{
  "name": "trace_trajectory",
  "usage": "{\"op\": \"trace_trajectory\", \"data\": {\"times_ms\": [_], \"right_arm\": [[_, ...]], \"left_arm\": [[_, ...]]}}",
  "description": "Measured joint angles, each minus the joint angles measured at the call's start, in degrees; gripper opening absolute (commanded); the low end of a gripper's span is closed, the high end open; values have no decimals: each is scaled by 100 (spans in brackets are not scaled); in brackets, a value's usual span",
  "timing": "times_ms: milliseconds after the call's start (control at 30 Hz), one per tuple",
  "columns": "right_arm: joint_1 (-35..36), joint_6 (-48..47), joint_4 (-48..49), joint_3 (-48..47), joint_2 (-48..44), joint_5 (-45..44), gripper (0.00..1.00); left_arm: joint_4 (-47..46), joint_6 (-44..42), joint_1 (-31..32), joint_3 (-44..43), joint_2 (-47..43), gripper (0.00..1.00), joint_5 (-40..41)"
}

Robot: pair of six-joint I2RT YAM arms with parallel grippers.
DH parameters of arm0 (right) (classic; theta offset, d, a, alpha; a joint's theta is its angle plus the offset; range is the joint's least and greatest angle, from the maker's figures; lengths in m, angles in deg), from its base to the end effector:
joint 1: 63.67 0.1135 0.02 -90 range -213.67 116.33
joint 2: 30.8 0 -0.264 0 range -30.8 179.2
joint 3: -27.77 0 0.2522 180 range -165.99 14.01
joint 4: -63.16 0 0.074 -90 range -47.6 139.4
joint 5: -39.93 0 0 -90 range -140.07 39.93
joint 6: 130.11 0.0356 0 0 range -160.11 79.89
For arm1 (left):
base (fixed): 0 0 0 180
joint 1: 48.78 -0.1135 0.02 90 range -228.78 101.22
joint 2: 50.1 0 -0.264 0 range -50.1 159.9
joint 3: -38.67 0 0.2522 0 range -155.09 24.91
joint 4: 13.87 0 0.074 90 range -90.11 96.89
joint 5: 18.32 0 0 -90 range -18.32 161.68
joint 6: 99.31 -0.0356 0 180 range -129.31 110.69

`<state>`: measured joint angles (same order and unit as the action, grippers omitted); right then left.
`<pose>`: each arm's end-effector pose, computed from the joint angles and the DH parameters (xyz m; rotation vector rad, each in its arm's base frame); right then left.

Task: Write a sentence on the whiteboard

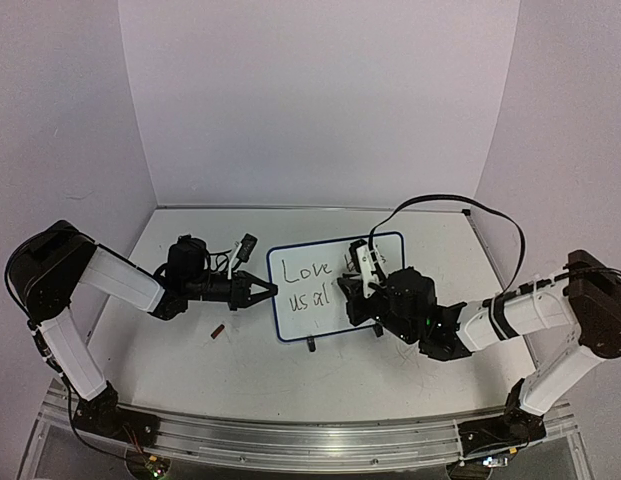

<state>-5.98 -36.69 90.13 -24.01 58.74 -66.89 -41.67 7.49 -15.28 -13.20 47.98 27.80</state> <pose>0.1816 0.2678 0.2028 -0.6134 1.6708 0.5182 0.2584 -0.2006 0.1613 0.8381 1.8352 -1.3002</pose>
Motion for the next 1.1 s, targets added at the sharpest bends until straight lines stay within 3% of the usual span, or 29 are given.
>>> {"op": "trace_trajectory", "data": {"times_ms": [1100], "right_arm": [[90,511,-181,184,201,2,0]], "left_arm": [[0,-4,-2,0,0,0,4]]}}
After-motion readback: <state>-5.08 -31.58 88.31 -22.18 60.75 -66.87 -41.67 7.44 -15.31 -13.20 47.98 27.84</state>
